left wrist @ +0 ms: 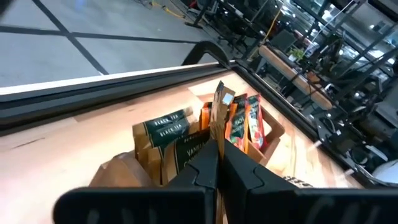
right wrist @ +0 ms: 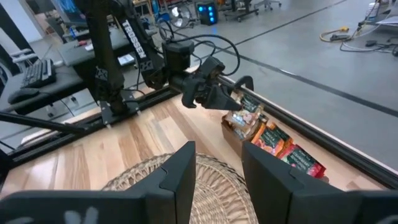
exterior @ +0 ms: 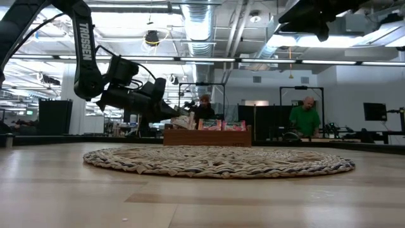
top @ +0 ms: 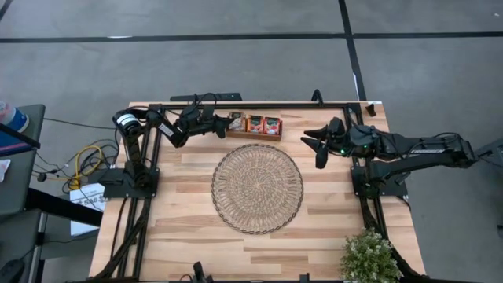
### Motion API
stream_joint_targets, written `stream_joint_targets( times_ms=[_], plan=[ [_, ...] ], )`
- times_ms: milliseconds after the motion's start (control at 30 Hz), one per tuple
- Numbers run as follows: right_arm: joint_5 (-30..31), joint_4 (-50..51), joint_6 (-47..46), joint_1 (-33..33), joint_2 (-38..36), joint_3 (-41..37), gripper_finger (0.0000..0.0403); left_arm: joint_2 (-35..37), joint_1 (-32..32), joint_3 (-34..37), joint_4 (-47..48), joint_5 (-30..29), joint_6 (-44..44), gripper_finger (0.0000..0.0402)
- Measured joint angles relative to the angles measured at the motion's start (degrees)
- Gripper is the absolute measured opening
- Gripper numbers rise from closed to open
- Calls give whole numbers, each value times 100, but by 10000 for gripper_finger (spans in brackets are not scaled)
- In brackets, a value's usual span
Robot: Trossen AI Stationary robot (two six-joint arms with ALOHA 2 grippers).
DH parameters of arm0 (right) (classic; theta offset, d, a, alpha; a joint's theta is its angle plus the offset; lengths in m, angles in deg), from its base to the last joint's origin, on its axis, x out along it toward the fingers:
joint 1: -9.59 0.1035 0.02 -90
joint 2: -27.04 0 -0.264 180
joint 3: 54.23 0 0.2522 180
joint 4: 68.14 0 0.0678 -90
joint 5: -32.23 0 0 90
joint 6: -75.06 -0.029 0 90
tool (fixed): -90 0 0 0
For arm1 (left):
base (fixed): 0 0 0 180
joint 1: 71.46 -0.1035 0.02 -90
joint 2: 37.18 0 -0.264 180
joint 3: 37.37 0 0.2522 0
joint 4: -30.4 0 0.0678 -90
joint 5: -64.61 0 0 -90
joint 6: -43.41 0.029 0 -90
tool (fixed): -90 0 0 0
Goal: Pick & Place Tea
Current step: Put the brown tea bag into the left section of the wooden organizer
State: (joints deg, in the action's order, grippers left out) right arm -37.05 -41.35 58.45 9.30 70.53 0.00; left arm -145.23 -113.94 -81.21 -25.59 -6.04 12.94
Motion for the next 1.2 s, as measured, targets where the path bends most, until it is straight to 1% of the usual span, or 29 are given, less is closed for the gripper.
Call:
stream_joint_targets(
  times_ms=[533,633,767,1067,1200],
  plan=[
    [-3,-32,-97,2,-2,0,121,0,11,0,61,35,-71,0],
    [-3,-32,-97,-1,-2,0,121,0,11,0,63,48,-47,7],
    [-8,-33,-97,-17,-2,0,121,0,11,0,68,92,3,28],
    [-10,-154,-97,-17,-2,0,121,0,11,0,68,186,164,97],
    [-12,-152,-97,-17,0,0,121,2,-5,0,63,204,251,117]
  ],
)
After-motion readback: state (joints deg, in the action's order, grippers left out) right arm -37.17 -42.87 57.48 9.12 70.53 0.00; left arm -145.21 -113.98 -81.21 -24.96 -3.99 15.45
